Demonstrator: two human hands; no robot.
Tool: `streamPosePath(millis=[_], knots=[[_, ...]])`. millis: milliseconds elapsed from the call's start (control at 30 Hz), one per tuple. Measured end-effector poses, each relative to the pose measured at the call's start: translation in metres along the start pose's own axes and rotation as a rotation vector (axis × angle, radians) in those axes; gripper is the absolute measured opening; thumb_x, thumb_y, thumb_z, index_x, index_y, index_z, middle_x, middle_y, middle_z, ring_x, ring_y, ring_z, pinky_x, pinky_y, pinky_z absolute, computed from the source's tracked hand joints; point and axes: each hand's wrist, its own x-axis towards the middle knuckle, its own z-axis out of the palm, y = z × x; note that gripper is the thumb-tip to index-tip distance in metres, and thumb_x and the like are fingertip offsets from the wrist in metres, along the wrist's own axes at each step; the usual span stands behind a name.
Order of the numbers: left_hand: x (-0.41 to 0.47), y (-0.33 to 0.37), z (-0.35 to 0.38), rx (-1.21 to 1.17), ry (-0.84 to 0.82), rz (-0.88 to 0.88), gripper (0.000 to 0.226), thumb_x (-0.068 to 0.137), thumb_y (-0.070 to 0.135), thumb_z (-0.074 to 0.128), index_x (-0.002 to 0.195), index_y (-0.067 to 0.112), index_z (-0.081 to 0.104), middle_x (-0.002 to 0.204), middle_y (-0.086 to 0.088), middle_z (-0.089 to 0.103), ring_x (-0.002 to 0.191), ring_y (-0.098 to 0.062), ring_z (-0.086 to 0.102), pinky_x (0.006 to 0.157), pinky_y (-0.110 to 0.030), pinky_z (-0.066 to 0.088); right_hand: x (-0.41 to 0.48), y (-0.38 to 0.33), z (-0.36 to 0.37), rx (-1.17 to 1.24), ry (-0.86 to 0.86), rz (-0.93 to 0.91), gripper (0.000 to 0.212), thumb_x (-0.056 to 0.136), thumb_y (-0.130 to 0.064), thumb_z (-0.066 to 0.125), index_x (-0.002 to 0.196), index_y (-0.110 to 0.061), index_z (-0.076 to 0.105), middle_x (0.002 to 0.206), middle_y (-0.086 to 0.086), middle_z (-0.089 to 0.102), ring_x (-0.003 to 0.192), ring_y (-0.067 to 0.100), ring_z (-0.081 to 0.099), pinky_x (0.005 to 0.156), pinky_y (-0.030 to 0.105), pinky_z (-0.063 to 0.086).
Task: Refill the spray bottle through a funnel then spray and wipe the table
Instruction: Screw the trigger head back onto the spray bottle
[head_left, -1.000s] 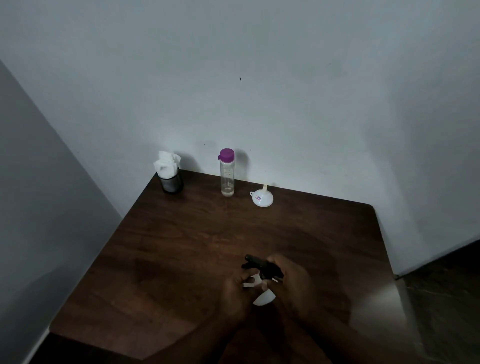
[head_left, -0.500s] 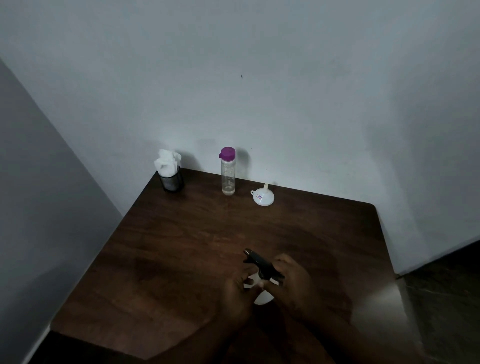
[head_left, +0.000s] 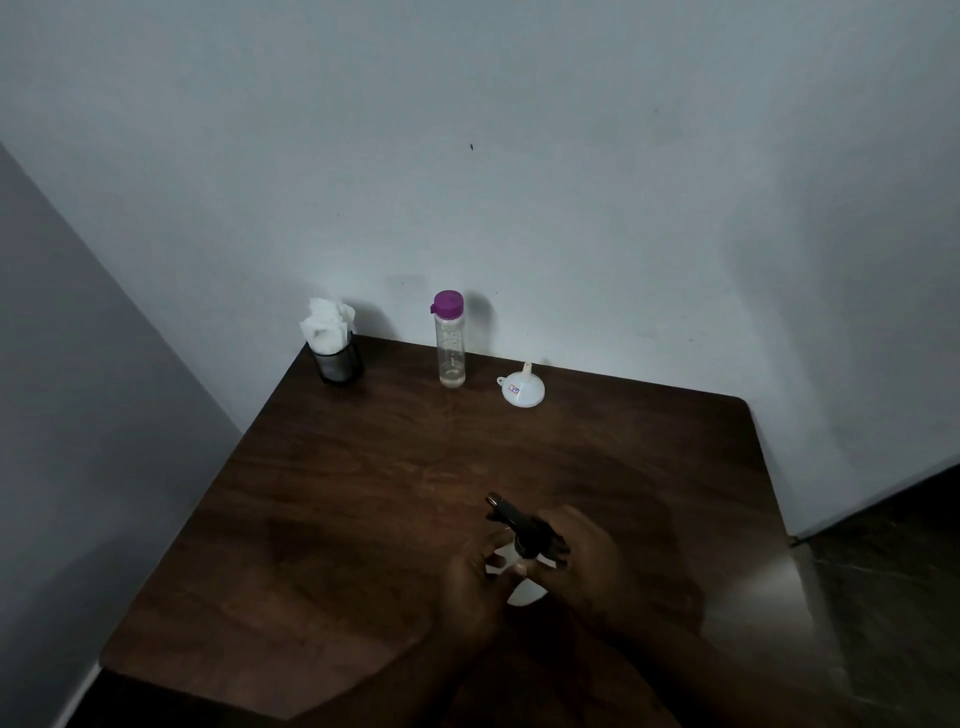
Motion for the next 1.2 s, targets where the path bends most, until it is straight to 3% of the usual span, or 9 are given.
streamPosePath(millis=[100,233,333,467,567,800,933,1033,1200], knots=[[0.001,-0.001,-0.001,0.002,-0.001,0.002,0.065,0.072,0.067,0.076,0.125,0.031,0.068,0.119,0.014,0.071,0.101,-0.005,0.069,0.084,-0.032,0.061,0.001,0.002,-0.005,-0.008,-0.047,-0.052,0.017,0.082,-0.037,0.07,0.099,-0.04,0.065,0.099,-0.021,0.056,0.092,-0.004,0.056,0.074,0.01,0.044],[0.002,-0.003,0.001,-0.011,0.009,-0.026,0.051,0.076,0.054,0.079,0.121,0.031,0.071,0.114,0.01,0.074,0.102,-0.007,0.071,0.087,-0.038,0.061,0.002,0.004,0.004,-0.084,0.044,-0.005,0.026,0.078,-0.042,0.075,0.097,-0.028,0.063,0.089,-0.025,0.051,0.084,-0.008,0.052,0.07,0.007,0.043],[0.002,-0.003,0.0,-0.039,-0.005,0.002,0.056,0.075,0.067,0.072,0.121,0.035,0.07,0.114,0.011,0.075,0.104,-0.01,0.072,0.088,-0.045,0.061,0.0,0.001,0.011,-0.036,0.081,0.032,0.029,0.077,-0.046,0.075,0.092,-0.027,0.059,0.086,-0.018,0.054,0.083,-0.003,0.055,0.066,0.01,0.044],[0.004,-0.007,0.0,-0.062,-0.003,-0.002,0.068,0.066,0.079,0.072,0.12,0.037,0.07,0.112,0.011,0.075,0.102,-0.011,0.072,0.086,-0.046,0.061,0.0,0.007,0.008,-0.005,0.034,0.038,0.041,0.081,-0.042,0.074,0.115,-0.022,0.062,0.106,-0.018,0.058,0.099,-0.006,0.055,0.081,0.01,0.044],[0.004,-0.006,0.002,-0.043,0.004,-0.019,0.084,0.056,0.086,0.071,0.122,0.033,0.07,0.11,0.01,0.074,0.098,-0.007,0.071,0.084,-0.041,0.062,-0.002,0.007,0.001,-0.02,-0.007,-0.025,0.023,0.086,-0.029,0.071,0.109,-0.023,0.067,0.1,-0.02,0.05,0.091,-0.007,0.05,0.075,0.01,0.04],[0.003,-0.002,0.0,0.008,0.009,-0.042,0.04,0.085,0.03,0.081,0.123,0.031,0.07,0.11,0.009,0.074,0.097,-0.011,0.071,0.084,-0.044,0.062,0.0,0.002,0.006,-0.001,0.047,0.026,0.024,0.083,-0.043,0.072,0.094,-0.026,0.059,0.089,-0.016,0.056,0.088,-0.003,0.055,0.067,0.006,0.04],[0.002,-0.002,-0.001,0.013,0.017,-0.037,0.053,0.077,0.051,0.081,0.123,0.028,0.07,0.107,0.01,0.075,0.096,-0.008,0.071,0.084,-0.04,0.062,0.002,0.006,0.002,0.033,-0.015,0.034,0.04,0.084,-0.037,0.072,0.12,-0.023,0.06,0.113,-0.017,0.057,0.102,-0.007,0.054,0.079,0.005,0.041],[0.001,-0.001,-0.001,-0.014,0.019,-0.023,0.076,0.062,0.078,0.075,0.121,0.029,0.071,0.103,0.009,0.076,0.094,-0.008,0.072,0.082,-0.035,0.061,0.005,0.007,-0.002,-0.025,-0.047,-0.028,0.026,0.085,-0.035,0.071,0.107,-0.022,0.069,0.103,-0.016,0.057,0.095,-0.009,0.052,0.074,0.008,0.041],[0.0,0.002,-0.001,0.047,0.032,-0.01,0.042,0.082,0.041,0.081,0.119,0.024,0.073,0.108,0.006,0.075,0.095,-0.008,0.071,0.082,-0.032,0.061,0.003,0.003,0.002,-0.089,0.014,-0.049,0.024,0.087,-0.04,0.067,0.103,-0.022,0.069,0.1,-0.02,0.049,0.089,-0.006,0.048,0.076,0.014,0.043]])
